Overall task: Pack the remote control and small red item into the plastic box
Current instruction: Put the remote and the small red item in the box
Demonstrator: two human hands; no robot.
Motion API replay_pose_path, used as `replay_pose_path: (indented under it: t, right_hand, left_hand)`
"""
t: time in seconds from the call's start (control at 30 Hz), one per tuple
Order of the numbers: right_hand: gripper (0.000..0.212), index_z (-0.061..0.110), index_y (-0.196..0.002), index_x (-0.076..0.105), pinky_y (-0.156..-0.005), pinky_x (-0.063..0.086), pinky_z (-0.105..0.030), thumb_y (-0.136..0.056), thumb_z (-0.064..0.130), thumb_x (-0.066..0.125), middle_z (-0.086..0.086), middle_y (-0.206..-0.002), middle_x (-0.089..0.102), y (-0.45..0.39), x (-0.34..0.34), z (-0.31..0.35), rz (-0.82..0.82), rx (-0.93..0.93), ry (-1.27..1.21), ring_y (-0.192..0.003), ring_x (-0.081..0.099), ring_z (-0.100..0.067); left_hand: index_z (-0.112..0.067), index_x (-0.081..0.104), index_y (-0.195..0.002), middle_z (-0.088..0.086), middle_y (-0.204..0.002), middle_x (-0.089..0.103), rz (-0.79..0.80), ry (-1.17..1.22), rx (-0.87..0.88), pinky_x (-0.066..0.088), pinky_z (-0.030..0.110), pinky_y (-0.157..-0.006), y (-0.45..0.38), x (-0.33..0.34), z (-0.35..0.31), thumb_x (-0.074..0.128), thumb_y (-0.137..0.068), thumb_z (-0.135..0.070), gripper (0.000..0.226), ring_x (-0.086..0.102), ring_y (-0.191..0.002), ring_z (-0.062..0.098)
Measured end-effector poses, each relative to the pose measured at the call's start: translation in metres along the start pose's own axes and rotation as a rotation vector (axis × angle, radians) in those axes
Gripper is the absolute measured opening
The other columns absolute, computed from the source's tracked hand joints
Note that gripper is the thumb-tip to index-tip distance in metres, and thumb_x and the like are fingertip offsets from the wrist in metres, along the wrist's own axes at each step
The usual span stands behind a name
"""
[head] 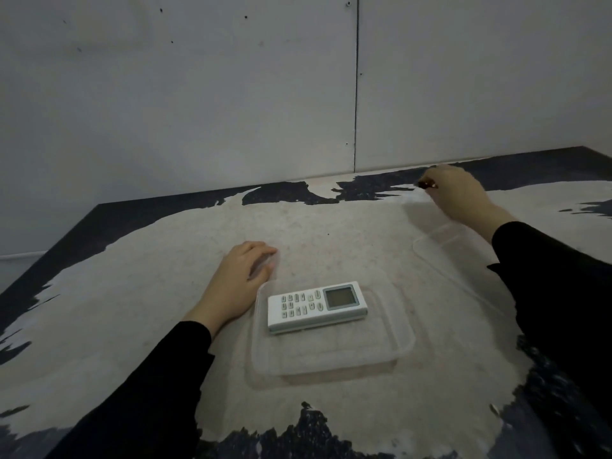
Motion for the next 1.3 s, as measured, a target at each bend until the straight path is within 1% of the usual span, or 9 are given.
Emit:
replay_pose_path:
  t: [0.1, 0.2, 0.33, 0.5, 0.57, 0.67, 0.93, 1.1, 1.3]
  right_hand:
    - [0.012, 0.004, -0.092, 0.063, -0.076, 0.049, -0.035, -0.081, 0.008, 0.063, -0.013, -0.087, 0.069, 0.023, -0.040, 0.030, -0.110, 0.016, -0.316, -0.084, 0.064, -0.032]
    - [0.014, 0.008, -0.088, 0.062, -0.073, 0.049, -0.028, -0.076, 0.012, 0.069, -0.008, -0.083, 0.069, 0.056, -0.066, 0.059, -0.071, 0.094, -0.536, -0.077, 0.065, -0.024]
    - [0.023, 0.004, -0.101, 0.063, -0.073, 0.058, -0.030, -0.078, 0.004, 0.067, -0.011, -0.086, 0.070, 0.099, -0.080, 0.111, 0.039, 0.093, -0.870, -0.073, 0.069, -0.019]
    - [0.019, 0.011, -0.092, 0.062, -0.069, 0.060, -0.025, -0.078, 0.000, 0.068, -0.014, -0.080, 0.069, 0.138, -0.076, 0.177, 0.186, -0.017, -1.140, -0.070, 0.071, -0.014]
    - [0.016, 0.012, -0.088, 0.061, -0.069, 0.060, -0.028, -0.078, 0.001, 0.068, -0.015, -0.080, 0.070, 0.146, -0.068, 0.191, 0.241, -0.056, -1.166, -0.074, 0.072, -0.020]
    - [0.013, 0.007, -0.086, 0.059, -0.073, 0.061, -0.033, -0.078, 0.003, 0.069, -0.013, -0.081, 0.070, 0.153, -0.059, 0.188, 0.281, -0.064, -1.171, -0.080, 0.073, -0.029]
    - [0.012, 0.019, -0.077, 0.067, -0.075, 0.047, -0.006, -0.073, 0.027, 0.075, 0.011, -0.082, 0.072, 0.168, -0.045, 0.189, 0.396, -0.294, -0.477, -0.078, 0.065, 0.000]
    - [0.015, 0.025, -0.083, 0.070, -0.075, 0.039, -0.024, -0.076, 0.038, 0.070, 0.007, -0.089, 0.065, 0.180, -0.036, 0.210, 0.380, -0.469, -0.066, -0.079, 0.050, -0.009]
    - [0.017, 0.025, -0.082, 0.073, -0.077, 0.040, -0.030, -0.076, 0.040, 0.068, 0.008, -0.079, 0.058, 0.185, -0.025, 0.216, 0.427, -0.476, 0.039, -0.074, 0.048, -0.010]
  left_hand:
    - [-0.015, 0.063, -0.117, 0.007, -0.123, 0.060, 0.005, 0.028, -0.004, 0.036, 0.035, -0.101, 0.000, -0.005, -0.005, 0.055, -0.090, -0.019, 0.028, 0.052, -0.115, 0.023]
    - [-0.012, 0.065, -0.109, 0.005, -0.112, 0.067, -0.198, 0.070, -0.025, 0.033, 0.053, -0.105, 0.007, -0.034, -0.017, 0.054, -0.090, -0.010, 0.023, 0.059, -0.105, 0.021]
    - [-0.014, 0.066, -0.100, -0.002, -0.102, 0.068, -0.391, 0.295, 0.022, 0.045, 0.036, -0.096, 0.029, -0.075, -0.055, 0.053, -0.091, -0.013, 0.016, 0.061, -0.101, 0.016]
    - [-0.030, 0.068, -0.102, -0.016, -0.107, 0.067, -0.062, 0.325, 0.168, 0.025, 0.028, -0.108, 0.056, -0.056, -0.129, 0.062, -0.076, -0.056, 0.037, 0.055, -0.106, -0.006]
    - [-0.027, 0.071, -0.096, -0.016, -0.097, 0.070, -0.036, 0.335, 0.127, 0.025, 0.030, -0.109, 0.066, -0.047, -0.132, 0.070, -0.073, -0.049, 0.031, 0.058, -0.097, -0.010]
    - [-0.014, 0.074, -0.084, -0.005, -0.079, 0.073, -0.051, 0.452, 0.083, 0.047, 0.023, -0.084, 0.072, -0.047, -0.126, 0.072, -0.078, -0.019, 0.008, 0.065, -0.077, -0.002]
    - [-0.015, 0.069, -0.075, -0.004, -0.071, 0.069, 0.017, 0.256, 0.105, 0.047, 0.011, -0.065, 0.078, -0.040, -0.113, 0.075, -0.075, -0.017, 0.006, 0.063, -0.067, 0.005]
    - [-0.019, 0.070, -0.071, -0.006, -0.072, 0.065, 0.137, -0.158, 0.260, 0.040, 0.027, -0.079, 0.080, -0.022, -0.127, 0.074, -0.075, -0.025, 0.009, 0.051, -0.069, 0.009]
    - [-0.027, 0.076, -0.081, -0.013, -0.064, 0.051, 0.187, -0.295, 0.281, 0.035, 0.026, -0.067, 0.076, -0.011, -0.129, 0.070, -0.077, -0.037, 0.012, 0.044, -0.069, 0.011]
Point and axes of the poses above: each hand's wrist, its own y-axis away from the middle knuckle, its own x-axis out of the palm, z = x × y, the point moved 10 cm from there along -y, towards the middle knuckle
